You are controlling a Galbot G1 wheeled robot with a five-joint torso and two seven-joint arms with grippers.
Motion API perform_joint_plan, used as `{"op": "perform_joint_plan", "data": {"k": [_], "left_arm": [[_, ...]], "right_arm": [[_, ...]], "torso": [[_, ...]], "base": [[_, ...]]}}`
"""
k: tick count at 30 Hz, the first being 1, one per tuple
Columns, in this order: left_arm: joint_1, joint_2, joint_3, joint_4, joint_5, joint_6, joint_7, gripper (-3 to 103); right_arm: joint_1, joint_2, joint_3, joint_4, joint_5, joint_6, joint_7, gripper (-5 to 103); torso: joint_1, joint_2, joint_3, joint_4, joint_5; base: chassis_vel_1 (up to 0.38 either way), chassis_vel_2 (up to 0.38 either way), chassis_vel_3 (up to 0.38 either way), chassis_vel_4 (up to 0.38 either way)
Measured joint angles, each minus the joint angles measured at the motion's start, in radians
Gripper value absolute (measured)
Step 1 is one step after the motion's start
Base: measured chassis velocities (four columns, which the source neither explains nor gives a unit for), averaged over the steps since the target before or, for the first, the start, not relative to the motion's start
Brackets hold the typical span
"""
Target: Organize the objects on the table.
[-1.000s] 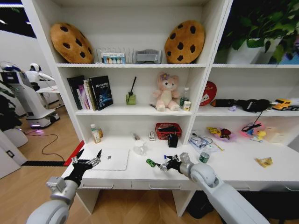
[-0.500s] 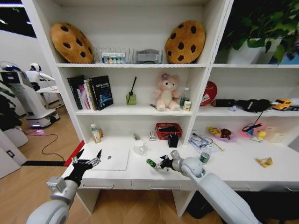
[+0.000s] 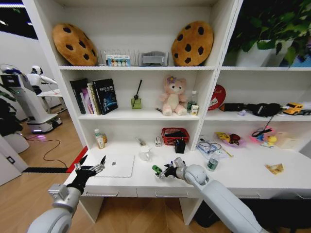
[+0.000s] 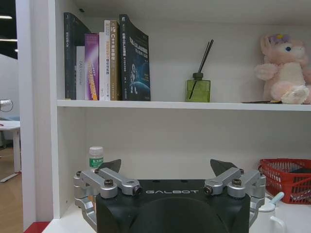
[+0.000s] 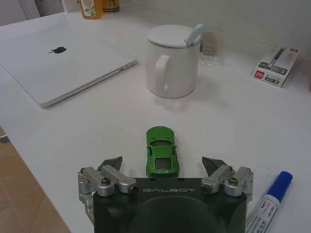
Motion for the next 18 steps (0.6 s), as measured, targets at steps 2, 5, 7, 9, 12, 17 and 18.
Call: {"op": "perform_joint_plan", "data": {"k": [2,5,7,9,12,17,18], "left_arm": [[0.0,0.0,0.0,0.0,0.0,0.0,0.0,100],[0.0,0.0,0.0,0.0,0.0,0.0,0.0,100],[0.0,0.0,0.0,0.0,0.0,0.0,0.0,100],[0.0,0.0,0.0,0.0,0.0,0.0,0.0,100],[0.0,0.0,0.0,0.0,0.0,0.0,0.0,100],[0.0,0.0,0.0,0.0,0.0,0.0,0.0,100],[0.0,0.0,0.0,0.0,0.0,0.0,0.0,100]], "right_arm": [[0.001,0.002,-0.004,-0.001,0.001,0.0,0.005,90],[0.003,0.011,-0.011,-0.007,0.005,0.001,0.019,77],[0.003,0.014,-0.013,-0.007,0.005,0.001,0.024,71],[0.0,0.016,-0.013,-0.007,0.005,0.001,0.029,65],[-0.008,0.019,-0.016,-0.006,0.005,0.001,0.041,59],[-0.018,0.028,-0.015,-0.009,0.005,0.002,0.052,58],[-0.018,0.028,-0.015,-0.009,0.005,0.002,0.052,58]], "torso": [[0.0,0.0,0.0,0.0,-0.0001],[0.0,0.0,0.0,0.0,0.0],[0.0,0.0,0.0,0.0,-0.0001],[0.0,0.0,0.0,0.0,-0.0001],[0.0,0.0,0.0,-0.0001,0.0],[0.0,0.0,0.0,-0.0001,-0.0001],[0.0,0.0,0.0,-0.0001,-0.0001]], "base": [[0.0,0.0,0.0,0.0],[0.0,0.0,0.0,0.0],[0.0,0.0,0.0,0.0],[0.0,0.0,0.0,0.0],[0.0,0.0,0.0,0.0],[0.0,0.0,0.0,0.0],[0.0,0.0,0.0,0.0]]}}
